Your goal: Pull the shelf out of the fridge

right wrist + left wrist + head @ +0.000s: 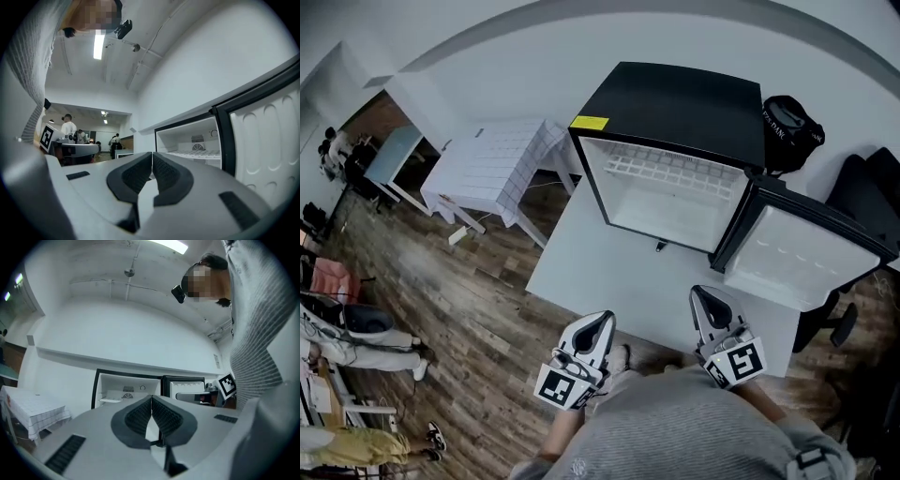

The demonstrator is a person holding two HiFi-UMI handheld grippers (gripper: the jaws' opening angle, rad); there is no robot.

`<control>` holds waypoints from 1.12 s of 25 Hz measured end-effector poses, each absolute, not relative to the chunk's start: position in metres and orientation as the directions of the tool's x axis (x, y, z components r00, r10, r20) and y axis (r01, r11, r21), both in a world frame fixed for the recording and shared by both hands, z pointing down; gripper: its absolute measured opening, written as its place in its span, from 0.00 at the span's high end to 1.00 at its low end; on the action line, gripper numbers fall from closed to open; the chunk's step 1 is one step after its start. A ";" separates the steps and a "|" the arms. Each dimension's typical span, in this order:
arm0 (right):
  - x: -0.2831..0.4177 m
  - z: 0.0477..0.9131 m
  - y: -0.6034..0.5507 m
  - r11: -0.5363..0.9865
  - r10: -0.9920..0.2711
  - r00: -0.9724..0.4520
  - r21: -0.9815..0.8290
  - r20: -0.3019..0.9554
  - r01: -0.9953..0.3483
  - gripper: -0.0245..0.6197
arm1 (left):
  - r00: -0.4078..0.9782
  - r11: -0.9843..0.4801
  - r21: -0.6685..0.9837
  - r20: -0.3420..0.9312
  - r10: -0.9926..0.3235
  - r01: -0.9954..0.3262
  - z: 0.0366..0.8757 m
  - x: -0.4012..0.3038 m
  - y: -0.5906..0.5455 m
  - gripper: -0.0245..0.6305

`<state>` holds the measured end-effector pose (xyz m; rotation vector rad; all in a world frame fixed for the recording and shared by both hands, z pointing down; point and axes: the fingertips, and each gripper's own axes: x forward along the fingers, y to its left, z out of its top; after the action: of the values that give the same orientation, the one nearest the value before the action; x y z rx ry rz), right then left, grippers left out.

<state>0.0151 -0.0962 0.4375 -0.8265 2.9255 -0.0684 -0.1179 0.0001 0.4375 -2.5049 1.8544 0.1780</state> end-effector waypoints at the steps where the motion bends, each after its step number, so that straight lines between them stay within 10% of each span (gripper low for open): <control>1: 0.010 0.438 -0.098 0.836 -0.549 -0.832 -0.072 -0.083 -0.544 0.94 | 0.318 -0.325 0.054 -0.105 -0.942 -0.944 0.438 -0.124 -0.006 0.95; 28: -0.049 0.448 -0.098 0.497 -0.868 -0.495 -0.053 -0.049 -0.866 0.94 | 0.783 -0.769 0.239 -0.051 -0.620 -0.593 0.470 -0.148 -0.104 0.95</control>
<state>-0.0492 -0.0984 0.4479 -1.5416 2.6580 -0.0334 -0.1477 -0.1040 0.4696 -3.1639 1.0891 0.2144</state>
